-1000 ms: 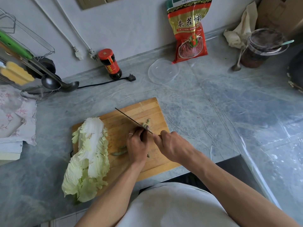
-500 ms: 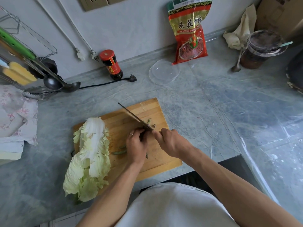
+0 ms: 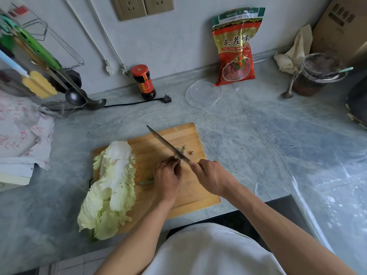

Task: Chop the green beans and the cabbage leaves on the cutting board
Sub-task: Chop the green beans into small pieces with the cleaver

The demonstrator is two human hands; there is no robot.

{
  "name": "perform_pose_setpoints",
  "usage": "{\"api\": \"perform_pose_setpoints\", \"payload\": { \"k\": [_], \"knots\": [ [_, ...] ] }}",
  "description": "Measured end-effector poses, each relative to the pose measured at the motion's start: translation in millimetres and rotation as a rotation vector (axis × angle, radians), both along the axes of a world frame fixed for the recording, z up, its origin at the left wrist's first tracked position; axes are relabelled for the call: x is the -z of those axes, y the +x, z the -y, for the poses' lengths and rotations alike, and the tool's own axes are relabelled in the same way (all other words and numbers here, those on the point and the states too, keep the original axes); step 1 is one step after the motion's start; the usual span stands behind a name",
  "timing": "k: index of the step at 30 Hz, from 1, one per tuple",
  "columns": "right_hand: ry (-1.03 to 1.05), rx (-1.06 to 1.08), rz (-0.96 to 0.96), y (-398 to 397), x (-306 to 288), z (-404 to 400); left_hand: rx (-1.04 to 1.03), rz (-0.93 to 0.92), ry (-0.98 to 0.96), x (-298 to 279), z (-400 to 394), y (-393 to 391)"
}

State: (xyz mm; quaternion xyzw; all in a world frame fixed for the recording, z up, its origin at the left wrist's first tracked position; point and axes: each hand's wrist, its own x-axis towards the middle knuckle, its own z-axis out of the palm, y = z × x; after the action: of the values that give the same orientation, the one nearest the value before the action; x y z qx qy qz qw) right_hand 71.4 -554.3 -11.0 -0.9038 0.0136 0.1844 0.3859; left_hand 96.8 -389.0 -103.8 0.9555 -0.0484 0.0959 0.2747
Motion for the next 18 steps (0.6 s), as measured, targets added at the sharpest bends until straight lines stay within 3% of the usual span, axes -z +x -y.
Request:
{"api": "perform_pose_setpoints", "payload": {
  "k": [11, 18],
  "knots": [
    [-0.054, -0.041, 0.014, -8.2, -5.7, -3.4, -0.009, 0.027, -0.178, -6.1, 1.8, -5.6],
    [-0.077, -0.067, 0.004, -4.2, -6.5, 1.0, -0.011, 0.047, -0.182, -7.0, 4.4, -5.6]
  ]
}}
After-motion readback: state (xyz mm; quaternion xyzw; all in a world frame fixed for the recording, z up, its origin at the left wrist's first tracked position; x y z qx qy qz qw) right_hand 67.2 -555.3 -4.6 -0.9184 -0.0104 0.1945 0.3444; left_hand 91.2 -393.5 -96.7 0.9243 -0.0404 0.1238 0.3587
